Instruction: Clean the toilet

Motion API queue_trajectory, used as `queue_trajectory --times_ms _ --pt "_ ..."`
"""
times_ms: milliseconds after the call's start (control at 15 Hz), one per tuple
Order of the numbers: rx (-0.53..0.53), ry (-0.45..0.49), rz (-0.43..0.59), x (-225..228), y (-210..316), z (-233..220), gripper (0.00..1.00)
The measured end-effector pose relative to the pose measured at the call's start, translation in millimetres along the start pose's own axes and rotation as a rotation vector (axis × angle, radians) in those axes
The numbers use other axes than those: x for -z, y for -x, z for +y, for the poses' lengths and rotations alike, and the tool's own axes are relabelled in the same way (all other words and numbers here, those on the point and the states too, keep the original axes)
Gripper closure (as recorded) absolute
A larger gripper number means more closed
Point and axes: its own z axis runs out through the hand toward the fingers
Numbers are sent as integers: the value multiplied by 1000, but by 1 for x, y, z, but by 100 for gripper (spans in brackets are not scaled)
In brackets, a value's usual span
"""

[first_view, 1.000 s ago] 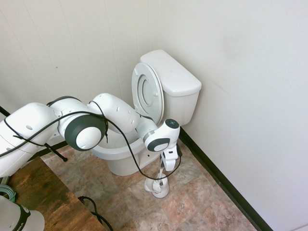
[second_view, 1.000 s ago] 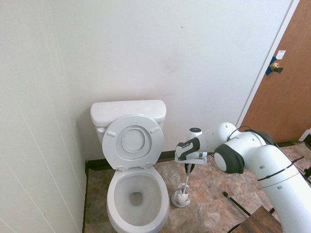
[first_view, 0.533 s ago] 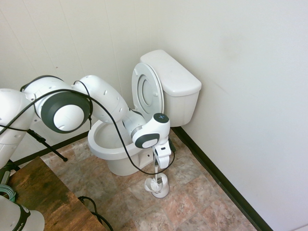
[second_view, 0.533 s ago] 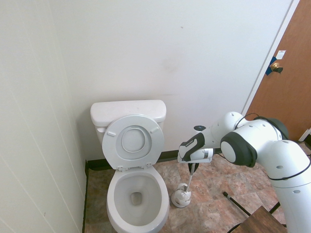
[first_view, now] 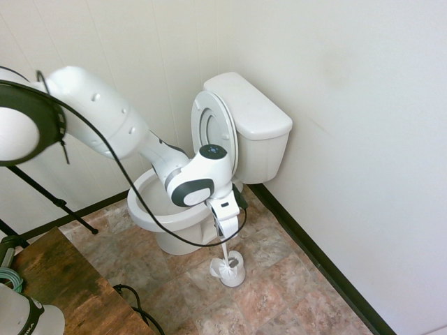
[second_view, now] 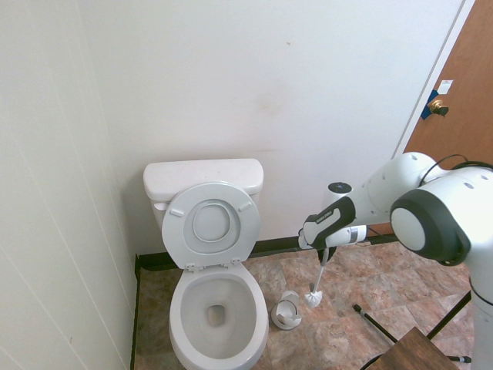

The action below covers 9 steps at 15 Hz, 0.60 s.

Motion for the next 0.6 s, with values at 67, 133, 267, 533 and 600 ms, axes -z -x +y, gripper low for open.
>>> queue_trajectory --times_ms 67,133,267,533,600 --pt "9 -8 17 18 7 6 100" --pt "19 -19 31 39 15 9 100" --pt "36 -38 62 81 27 6 100" --pt "77 -87 57 151 59 -5 100" --pt "93 -93 52 160 69 -11 100"
